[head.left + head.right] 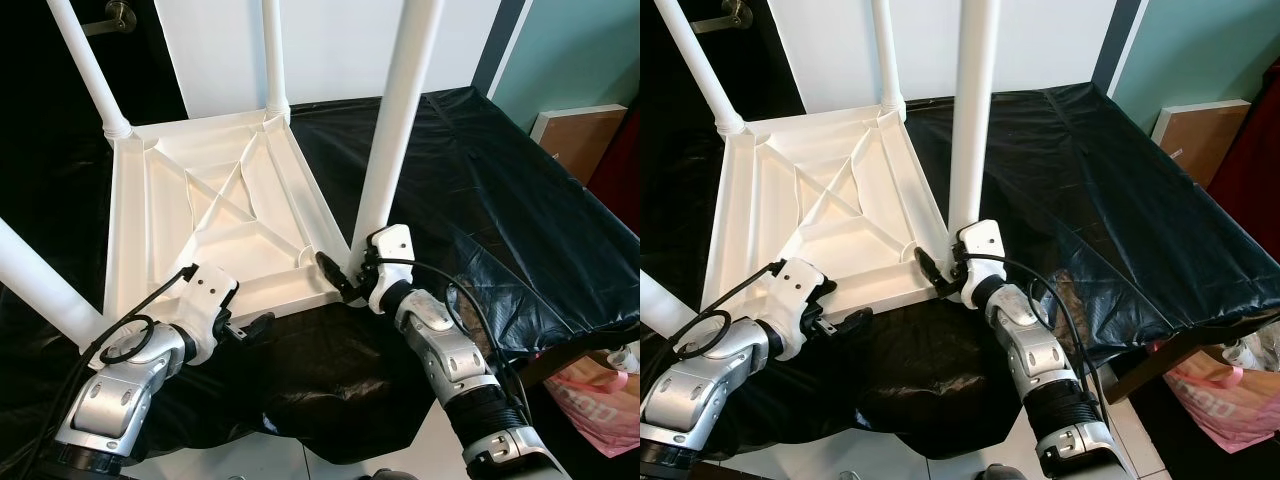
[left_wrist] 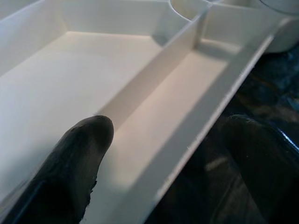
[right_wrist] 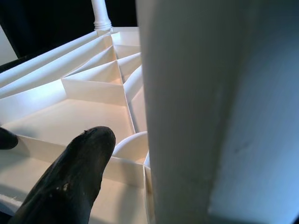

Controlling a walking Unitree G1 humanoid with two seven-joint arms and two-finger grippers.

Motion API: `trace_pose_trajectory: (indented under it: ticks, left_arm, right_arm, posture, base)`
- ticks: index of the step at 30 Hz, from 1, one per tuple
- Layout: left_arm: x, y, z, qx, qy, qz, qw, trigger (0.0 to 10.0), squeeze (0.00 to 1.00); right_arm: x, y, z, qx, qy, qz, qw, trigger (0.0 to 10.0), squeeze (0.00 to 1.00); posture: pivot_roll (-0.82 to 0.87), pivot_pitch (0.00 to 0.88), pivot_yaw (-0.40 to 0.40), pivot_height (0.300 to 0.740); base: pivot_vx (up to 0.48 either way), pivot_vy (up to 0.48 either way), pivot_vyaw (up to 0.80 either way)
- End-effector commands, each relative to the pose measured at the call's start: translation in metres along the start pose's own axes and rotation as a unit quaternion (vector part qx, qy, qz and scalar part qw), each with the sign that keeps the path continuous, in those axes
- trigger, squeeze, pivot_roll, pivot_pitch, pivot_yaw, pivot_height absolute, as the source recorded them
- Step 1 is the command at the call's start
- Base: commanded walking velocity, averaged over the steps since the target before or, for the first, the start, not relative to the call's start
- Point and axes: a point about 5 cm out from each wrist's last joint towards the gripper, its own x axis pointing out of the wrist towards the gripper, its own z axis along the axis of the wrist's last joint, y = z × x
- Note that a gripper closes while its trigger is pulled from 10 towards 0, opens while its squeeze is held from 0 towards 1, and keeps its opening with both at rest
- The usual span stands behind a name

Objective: Building children table

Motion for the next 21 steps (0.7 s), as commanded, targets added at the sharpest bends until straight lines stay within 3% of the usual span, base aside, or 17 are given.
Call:
trace_pose_trajectory:
  ticks: [1,3,5,8,16,18,21]
  left_arm:
    - [0.003,-0.018,0.010,-0.029,-0.039,-0.031,0.998,10.0,0.00]
    - [0.011,-0.034,0.025,-0.057,-0.091,-0.042,0.993,10.0,0.00]
    - [0.012,-0.036,0.027,-0.060,-0.095,-0.042,0.993,10.0,0.00]
    - [0.023,-0.050,0.037,-0.072,-0.126,-0.048,0.988,10.0,0.00]
    - [0.033,-0.053,0.041,-0.075,-0.140,-0.026,0.987,10.0,0.00]
    - [0.039,-0.051,0.042,-0.076,-0.142,0.014,0.987,10.0,0.00]
    - [0.040,-0.050,0.043,-0.080,-0.146,0.027,0.986,10.0,0.00]
  right_arm:
    - [-0.010,0.001,-0.004,-0.001,-0.011,-0.017,1.000,10.0,0.00]
    - [-0.026,-0.011,0.000,-0.011,-0.039,-0.063,0.997,10.0,0.00]
    - [-0.028,-0.013,0.000,-0.013,-0.042,-0.069,0.997,10.0,0.00]
    - [-0.045,-0.026,0.003,-0.020,-0.062,-0.111,0.992,10.0,0.00]
    - [-0.059,-0.032,0.002,-0.024,-0.063,-0.128,0.989,10.0,0.00]
    - [-0.072,-0.028,-0.002,-0.026,-0.056,-0.122,0.991,10.0,0.00]
    - [-0.076,-0.027,-0.004,-0.027,-0.051,-0.118,0.991,10.0,0.00]
  posture:
    - [-0.10,0.089,-0.047,0.740]
    - [-0.11,0.087,-0.049,0.740]
    - [-0.11,0.087,-0.049,0.740]
    - [-0.12,0.083,-0.048,0.740]
    - [-0.14,0.070,-0.037,0.740]
    - [-0.14,0.069,-0.030,0.740]
    - [-0.14,0.069,-0.030,0.740]
  base:
    - [0.000,0.000,0.00]
    - [0.000,0.000,0.00]
    - [0.000,0.000,0.00]
    - [0.000,0.000,0.00]
    - [0.000,0.000,0.00]
    - [0.000,0.000,0.00]
    - [0.000,0.000,0.00]
